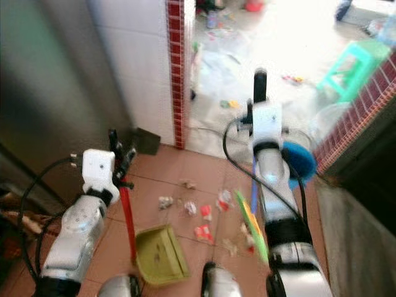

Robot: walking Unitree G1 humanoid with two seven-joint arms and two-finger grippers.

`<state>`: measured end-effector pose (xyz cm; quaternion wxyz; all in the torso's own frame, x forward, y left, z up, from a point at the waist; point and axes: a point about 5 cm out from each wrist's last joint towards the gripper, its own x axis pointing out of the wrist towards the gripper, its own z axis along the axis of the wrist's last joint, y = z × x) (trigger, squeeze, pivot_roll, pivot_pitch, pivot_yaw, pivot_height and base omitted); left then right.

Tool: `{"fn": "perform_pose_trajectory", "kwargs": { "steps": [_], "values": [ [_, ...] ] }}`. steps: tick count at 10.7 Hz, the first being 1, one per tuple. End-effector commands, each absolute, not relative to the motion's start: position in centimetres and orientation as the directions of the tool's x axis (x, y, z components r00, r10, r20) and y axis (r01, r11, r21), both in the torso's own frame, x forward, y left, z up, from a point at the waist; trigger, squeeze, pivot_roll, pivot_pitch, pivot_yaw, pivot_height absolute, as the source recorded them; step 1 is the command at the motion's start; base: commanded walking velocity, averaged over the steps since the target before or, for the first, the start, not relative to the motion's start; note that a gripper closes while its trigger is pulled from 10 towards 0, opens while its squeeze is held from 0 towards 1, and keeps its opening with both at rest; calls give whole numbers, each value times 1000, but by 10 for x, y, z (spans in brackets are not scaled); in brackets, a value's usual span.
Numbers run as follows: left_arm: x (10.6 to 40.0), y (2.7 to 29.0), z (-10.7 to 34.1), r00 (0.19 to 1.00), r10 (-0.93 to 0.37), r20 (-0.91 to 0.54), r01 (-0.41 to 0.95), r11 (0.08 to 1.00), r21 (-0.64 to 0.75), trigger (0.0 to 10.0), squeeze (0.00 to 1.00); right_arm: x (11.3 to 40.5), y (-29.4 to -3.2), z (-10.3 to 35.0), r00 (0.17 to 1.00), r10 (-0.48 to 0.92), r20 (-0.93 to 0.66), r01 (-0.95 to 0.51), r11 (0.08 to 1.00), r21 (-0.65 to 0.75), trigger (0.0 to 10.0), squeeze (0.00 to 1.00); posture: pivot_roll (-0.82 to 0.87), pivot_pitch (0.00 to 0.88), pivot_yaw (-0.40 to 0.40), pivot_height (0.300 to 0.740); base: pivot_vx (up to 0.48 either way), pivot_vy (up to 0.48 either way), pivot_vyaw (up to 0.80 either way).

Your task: Sweep floor

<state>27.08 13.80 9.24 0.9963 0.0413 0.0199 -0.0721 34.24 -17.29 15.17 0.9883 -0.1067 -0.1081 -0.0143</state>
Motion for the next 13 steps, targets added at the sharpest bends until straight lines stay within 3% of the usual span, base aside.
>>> {"fn": "perform_pose_trajectory", "kwargs": {
  "steps": [1,8,13],
  "values": [
    [274,138,97,990,-142,-13,142,984,105,10000,0,343,-180,154,976,-39,215,77,982,-172,10000,0,-27,123,-26,740,0,0,0],
    [281,137,96,991,-133,4,132,987,94,10000,0,344,-173,155,977,-21,213,54,987,-150,10000,0,-42,108,-25,740,0,0,0],
    [281,122,81,919,-370,-133,383,919,91,10000,0,345,-167,153,977,-43,210,69,991,-115,10000,0,-34,112,-6,740,0,0,0]
  ]
}}
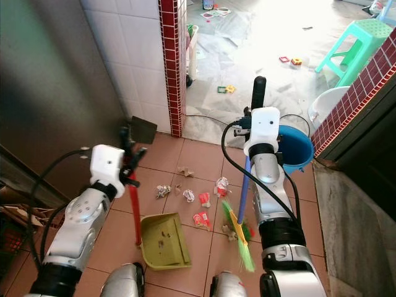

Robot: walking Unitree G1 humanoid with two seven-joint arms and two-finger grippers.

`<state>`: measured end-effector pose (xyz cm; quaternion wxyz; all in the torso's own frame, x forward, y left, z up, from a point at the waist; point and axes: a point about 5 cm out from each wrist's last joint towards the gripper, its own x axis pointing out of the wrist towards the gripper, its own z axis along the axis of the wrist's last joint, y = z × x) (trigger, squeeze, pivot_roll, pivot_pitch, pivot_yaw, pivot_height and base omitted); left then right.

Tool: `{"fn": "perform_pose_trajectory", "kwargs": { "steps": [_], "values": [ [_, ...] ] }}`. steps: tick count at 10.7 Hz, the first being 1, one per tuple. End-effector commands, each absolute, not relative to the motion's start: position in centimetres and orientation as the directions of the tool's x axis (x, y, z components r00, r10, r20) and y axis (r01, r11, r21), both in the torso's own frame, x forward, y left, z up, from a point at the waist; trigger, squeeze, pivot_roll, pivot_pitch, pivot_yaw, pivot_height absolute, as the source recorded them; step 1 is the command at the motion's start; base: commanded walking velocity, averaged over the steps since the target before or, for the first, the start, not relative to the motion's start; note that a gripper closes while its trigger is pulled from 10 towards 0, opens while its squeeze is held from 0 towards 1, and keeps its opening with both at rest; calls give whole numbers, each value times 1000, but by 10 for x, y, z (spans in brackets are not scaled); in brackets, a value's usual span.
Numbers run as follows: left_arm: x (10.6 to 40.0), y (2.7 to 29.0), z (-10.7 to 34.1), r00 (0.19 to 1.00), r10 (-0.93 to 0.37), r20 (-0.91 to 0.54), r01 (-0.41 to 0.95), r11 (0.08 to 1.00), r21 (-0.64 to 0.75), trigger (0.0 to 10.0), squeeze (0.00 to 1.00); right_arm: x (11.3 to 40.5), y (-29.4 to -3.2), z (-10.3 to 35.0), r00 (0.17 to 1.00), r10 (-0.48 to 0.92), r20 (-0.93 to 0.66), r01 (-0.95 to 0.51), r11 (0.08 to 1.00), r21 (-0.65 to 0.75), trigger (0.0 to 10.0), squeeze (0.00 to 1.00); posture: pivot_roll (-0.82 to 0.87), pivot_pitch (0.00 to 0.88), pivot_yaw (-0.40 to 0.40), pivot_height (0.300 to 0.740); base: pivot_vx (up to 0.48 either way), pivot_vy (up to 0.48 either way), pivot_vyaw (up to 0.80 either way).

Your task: Sweep floor

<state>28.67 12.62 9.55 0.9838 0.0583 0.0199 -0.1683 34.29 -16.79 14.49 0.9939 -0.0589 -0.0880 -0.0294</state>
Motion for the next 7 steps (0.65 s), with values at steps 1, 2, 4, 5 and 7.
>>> {"fn": "perform_pose_trajectory", "kwargs": {
  "steps": [1,2,4,5,7],
  "values": [
    [283,120,80,921,-364,-139,377,923,82,10000,0,346,-168,150,980,-69,185,84,994,-74,10000,0,-39,112,-3,740,0,0,0],
    [284,118,78,919,-364,-149,375,926,48,10000,0,347,-169,147,983,-87,164,94,995,-36,10000,0,-40,113,-3,740,0,0,0],
    [288,111,70,926,-341,-162,337,940,-54,10000,0,350,-168,144,986,-113,120,107,993,56,10000,0,-45,111,-8,740,0,0,0],
    [291,110,70,932,-324,-161,315,946,-79,10000,0,352,-166,144,988,-111,103,101,990,102,10000,0,-47,106,-12,740,0,0,0],
    [295,104,69,929,-333,-163,324,943,-78,10000,0,358,-155,146,997,-61,42,46,955,294,10000,0,-51,98,-16,740,0,0,0]
  ]
}}
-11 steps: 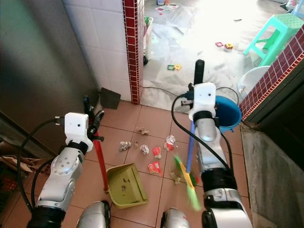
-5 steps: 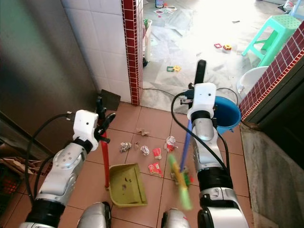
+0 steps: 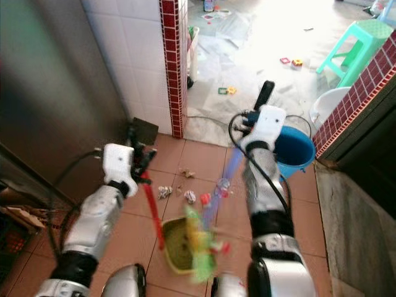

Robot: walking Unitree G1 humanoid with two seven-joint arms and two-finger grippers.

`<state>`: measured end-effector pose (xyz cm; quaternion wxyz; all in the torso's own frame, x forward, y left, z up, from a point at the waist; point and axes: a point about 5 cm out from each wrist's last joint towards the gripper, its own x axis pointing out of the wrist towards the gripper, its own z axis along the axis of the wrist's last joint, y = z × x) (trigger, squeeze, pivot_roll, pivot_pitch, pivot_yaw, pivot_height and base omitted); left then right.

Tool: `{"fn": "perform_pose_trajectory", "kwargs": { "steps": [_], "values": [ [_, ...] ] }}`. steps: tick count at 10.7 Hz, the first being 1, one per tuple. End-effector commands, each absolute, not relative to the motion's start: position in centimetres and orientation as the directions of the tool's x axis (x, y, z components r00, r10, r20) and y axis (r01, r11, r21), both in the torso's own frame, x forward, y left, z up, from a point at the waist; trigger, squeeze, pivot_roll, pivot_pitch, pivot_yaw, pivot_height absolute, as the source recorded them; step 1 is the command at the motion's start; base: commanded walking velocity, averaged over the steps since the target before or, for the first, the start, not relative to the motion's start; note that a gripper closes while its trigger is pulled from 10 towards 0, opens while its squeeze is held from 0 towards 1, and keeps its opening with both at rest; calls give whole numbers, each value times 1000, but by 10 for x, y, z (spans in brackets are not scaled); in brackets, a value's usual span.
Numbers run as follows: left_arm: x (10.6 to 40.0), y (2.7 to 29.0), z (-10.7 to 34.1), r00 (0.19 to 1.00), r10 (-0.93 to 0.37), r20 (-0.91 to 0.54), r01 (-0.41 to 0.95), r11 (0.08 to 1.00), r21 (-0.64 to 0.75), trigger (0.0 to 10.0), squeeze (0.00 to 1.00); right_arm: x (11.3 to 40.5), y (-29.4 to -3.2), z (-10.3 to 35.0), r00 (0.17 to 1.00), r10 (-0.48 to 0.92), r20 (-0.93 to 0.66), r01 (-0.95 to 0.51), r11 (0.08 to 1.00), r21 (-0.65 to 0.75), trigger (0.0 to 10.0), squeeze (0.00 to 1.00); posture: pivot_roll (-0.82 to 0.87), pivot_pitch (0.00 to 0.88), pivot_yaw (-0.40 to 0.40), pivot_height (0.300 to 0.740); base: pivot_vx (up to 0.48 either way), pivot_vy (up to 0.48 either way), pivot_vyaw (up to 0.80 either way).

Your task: Sweep floor

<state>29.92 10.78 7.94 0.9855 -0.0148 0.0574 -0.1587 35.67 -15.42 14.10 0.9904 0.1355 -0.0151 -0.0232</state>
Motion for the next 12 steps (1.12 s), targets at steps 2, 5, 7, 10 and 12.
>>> {"fn": "perform_pose_trajectory", "kwargs": {
  "steps": [2,5,7,10,12],
  "values": [
    [296,102,68,929,-333,-162,323,943,-82,10000,0,362,-142,158,997,53,57,-73,894,442,10000,0,-55,90,-21,740,0,0,0],
    [300,102,67,933,-324,-156,316,946,-75,10000,0,368,-135,191,966,196,170,-243,915,322,10000,0,-63,81,-24,740,0,0,0],
    [300,105,67,934,-317,-163,313,949,-47,10000,0,371,-146,213,942,201,267,-252,953,170,10000,0,-63,81,-26,740,0,0,0],
    [295,112,71,933,-323,-160,325,946,-16,10000,0,369,-176,228,923,133,362,-140,990,-5,10000,0,-62,81,-24,740,0,0,0],
    [290,117,67,926,-319,-200,331,943,27,10000,0,366,-192,215,941,77,329,-46,994,-99,10000,0,-62,83,-20,740,0,0,0]
  ]
}}
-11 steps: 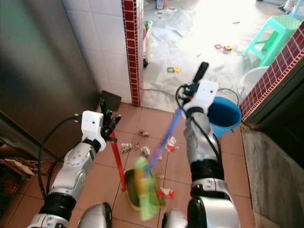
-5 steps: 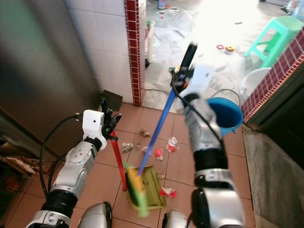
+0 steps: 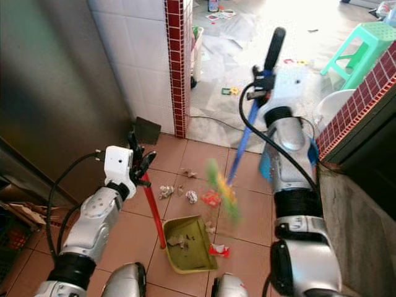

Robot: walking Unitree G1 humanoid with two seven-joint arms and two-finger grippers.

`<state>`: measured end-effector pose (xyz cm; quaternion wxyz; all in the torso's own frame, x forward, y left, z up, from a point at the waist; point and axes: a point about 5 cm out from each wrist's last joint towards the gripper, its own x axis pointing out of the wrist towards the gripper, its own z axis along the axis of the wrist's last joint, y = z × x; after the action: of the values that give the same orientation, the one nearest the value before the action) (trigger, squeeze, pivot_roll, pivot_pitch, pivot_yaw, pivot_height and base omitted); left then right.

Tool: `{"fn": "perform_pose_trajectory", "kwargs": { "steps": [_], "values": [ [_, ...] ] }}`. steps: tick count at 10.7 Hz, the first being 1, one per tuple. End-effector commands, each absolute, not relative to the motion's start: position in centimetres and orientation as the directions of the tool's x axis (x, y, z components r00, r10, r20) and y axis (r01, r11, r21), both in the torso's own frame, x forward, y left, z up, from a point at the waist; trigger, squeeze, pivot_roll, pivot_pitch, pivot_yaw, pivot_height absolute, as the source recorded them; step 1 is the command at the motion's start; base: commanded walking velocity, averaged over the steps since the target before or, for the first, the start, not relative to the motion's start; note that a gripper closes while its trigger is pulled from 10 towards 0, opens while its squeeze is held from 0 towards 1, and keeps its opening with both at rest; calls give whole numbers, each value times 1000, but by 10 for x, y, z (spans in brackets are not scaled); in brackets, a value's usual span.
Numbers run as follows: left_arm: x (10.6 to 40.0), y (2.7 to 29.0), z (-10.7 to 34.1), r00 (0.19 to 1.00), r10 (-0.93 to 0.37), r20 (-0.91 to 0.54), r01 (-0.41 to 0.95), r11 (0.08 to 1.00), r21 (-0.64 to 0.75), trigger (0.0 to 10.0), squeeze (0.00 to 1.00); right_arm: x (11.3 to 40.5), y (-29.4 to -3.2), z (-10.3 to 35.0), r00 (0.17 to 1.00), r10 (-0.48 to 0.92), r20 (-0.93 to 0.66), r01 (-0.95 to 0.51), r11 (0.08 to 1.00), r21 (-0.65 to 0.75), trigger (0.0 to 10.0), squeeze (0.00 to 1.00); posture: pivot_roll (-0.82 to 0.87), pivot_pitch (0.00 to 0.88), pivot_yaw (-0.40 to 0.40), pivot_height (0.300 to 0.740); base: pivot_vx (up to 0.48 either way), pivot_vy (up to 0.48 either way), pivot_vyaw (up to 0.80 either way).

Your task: Sweep floor

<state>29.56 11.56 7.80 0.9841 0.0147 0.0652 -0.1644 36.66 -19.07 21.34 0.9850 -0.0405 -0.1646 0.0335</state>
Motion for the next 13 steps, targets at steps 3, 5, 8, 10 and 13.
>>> {"fn": "perform_pose_trajectory", "kwargs": {
  "steps": [3,5,8,10,13],
  "values": [
    [285,120,67,927,-306,-215,325,944,59,10000,0,360,-200,177,984,-26,177,50,990,-132,10000,0,-57,84,-14,740,0,0,0],
    [282,123,67,933,-277,-229,300,952,68,10000,0,357,-194,148,997,-78,26,80,992,-100,10000,0,-53,82,-13,740,0,0,0],
    [283,117,69,932,-275,-238,295,954,52,10000,0,361,-180,139,991,-119,-67,130,968,215,10000,0,-50,81,-15,740,0,0,0],
    [284,112,72,933,-281,-227,287,958,-5,10000,0,368,-163,184,988,-25,150,-37,917,398,10000,0,-54,80,-13,740,0,0,0],
    [289,113,83,956,-248,-157,245,969,-38,10000,0,370,-162,202,974,21,224,-110,913,393,10000,0,-61,83,-12,740,0,0,0]
  ]
}}
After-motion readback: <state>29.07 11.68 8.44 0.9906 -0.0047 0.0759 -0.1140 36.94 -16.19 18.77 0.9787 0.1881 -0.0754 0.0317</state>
